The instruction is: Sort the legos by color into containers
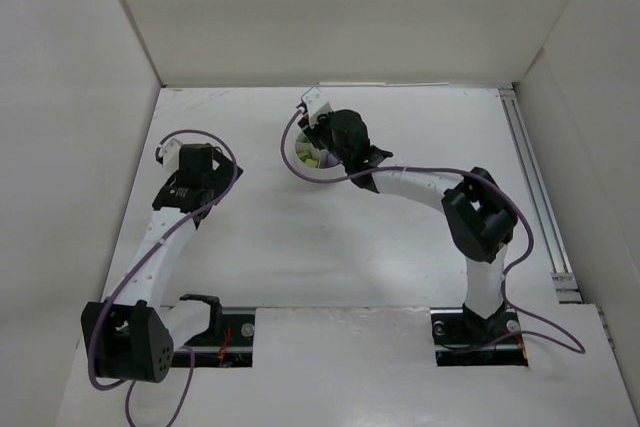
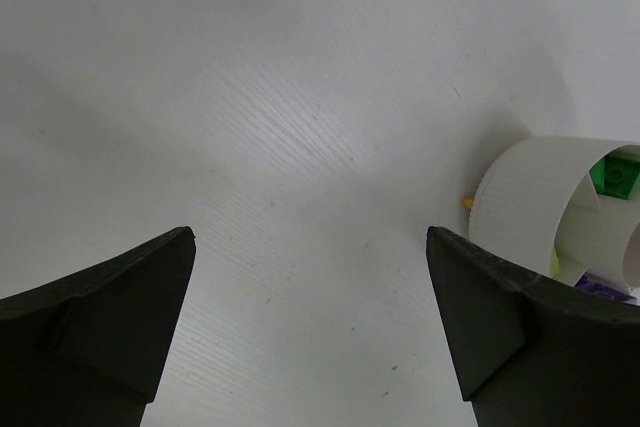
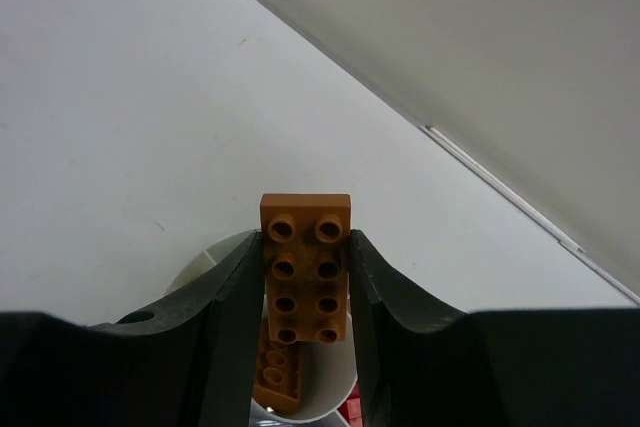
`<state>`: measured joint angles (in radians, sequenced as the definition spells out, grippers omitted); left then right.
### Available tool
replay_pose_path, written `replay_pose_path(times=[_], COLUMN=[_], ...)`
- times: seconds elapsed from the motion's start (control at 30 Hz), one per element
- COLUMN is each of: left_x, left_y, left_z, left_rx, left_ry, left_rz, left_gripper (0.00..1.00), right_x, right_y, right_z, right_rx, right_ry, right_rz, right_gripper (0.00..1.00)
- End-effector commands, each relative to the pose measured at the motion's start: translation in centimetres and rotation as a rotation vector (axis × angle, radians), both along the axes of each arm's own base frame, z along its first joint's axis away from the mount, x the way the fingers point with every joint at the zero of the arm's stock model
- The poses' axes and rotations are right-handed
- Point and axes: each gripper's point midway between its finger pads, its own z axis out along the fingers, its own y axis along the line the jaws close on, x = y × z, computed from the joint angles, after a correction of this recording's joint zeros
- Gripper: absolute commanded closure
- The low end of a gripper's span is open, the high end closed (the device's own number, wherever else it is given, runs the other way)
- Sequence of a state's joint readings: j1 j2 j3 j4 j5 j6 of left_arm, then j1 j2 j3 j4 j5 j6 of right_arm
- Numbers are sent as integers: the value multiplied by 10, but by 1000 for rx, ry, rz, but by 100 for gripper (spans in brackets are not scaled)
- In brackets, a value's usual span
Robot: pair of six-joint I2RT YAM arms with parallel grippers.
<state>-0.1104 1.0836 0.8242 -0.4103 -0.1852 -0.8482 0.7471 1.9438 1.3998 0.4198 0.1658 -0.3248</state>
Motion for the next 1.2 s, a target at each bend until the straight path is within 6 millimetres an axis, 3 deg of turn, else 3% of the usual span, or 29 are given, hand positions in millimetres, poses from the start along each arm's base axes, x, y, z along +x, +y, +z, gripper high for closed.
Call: replay_pose_path(times=[0.0,0.4,0.53,0.63,0.87,0.9,0.93,1.07,1.17], left_x=[6,7,5,7,6,6,6,8,9], left_y=[-2,-3,-3,-3,1,1,1,0,1], left_z=[8,-3,-7,-5,-7,-7,-7,-3,0], left_rx=[-6,-10,-9,-10,7,7,7,6,11], left_ry=[-40,-1,8,-1,7,7,7,-2,-10], left_rz=[-25,-32,-32,-32,-17,-17,-17,-17,-23], left_gripper=[0,0,0,0,0,0,0,0,0], right_x=[11,5,2,3,-3,-5,-6,-8,-5], right_y=[-1,-8,-8,-12,-17,-17,-17,-41,-72], right_z=[27,-4,-7,-11,19,28,34,56,56], right_rx=[102,113,113,107,150,159,175,229,264], right_ry=[-45,13,16,23,-9,-20,-23,-23,89], right_rz=[-5,-11,2,1,24,34,34,-9,-100], right_gripper=[81,77,68,56,29,18,1,0,0])
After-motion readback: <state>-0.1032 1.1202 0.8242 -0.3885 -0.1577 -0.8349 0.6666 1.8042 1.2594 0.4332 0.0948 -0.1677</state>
